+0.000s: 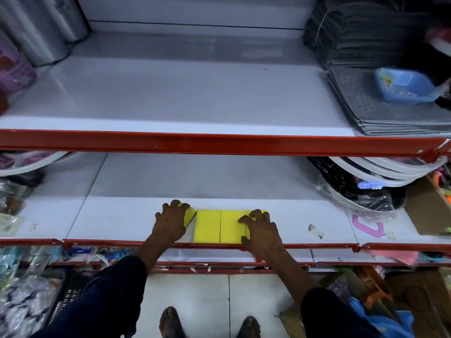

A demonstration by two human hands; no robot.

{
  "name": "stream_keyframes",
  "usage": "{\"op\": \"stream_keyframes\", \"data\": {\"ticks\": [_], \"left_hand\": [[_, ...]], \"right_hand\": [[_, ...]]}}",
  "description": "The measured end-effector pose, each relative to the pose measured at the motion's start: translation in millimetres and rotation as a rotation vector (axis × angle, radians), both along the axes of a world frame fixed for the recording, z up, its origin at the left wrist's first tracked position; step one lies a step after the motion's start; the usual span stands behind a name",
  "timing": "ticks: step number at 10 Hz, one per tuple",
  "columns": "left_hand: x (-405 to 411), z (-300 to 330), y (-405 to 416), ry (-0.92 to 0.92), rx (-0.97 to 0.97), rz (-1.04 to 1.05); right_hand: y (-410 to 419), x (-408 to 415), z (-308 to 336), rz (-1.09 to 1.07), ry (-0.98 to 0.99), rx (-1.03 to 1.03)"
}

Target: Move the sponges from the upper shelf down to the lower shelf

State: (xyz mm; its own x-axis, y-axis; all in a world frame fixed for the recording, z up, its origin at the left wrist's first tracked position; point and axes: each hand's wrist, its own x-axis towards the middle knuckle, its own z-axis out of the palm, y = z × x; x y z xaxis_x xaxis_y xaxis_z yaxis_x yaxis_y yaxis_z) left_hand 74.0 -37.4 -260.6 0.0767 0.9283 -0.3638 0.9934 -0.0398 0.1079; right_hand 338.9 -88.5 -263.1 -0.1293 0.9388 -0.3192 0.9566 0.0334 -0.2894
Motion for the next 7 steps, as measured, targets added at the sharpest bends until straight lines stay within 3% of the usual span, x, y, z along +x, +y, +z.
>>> {"op": "stream_keyframes", "data": {"ticks": [4, 6, 7], "left_hand": [[-3, -4, -10, -0.165, -0.018, 0.07], [2, 1, -19, -0.113, -0.044, 0.061], [6, 20, -26, -0.016, 0.09, -0.002]], "right_hand": [[5, -11, 3, -0.036, -0.04, -0.034], [5, -17, 12, -0.043, -0.069, -0.083], [4, -24, 29, -0.015, -0.094, 0.02]]}}
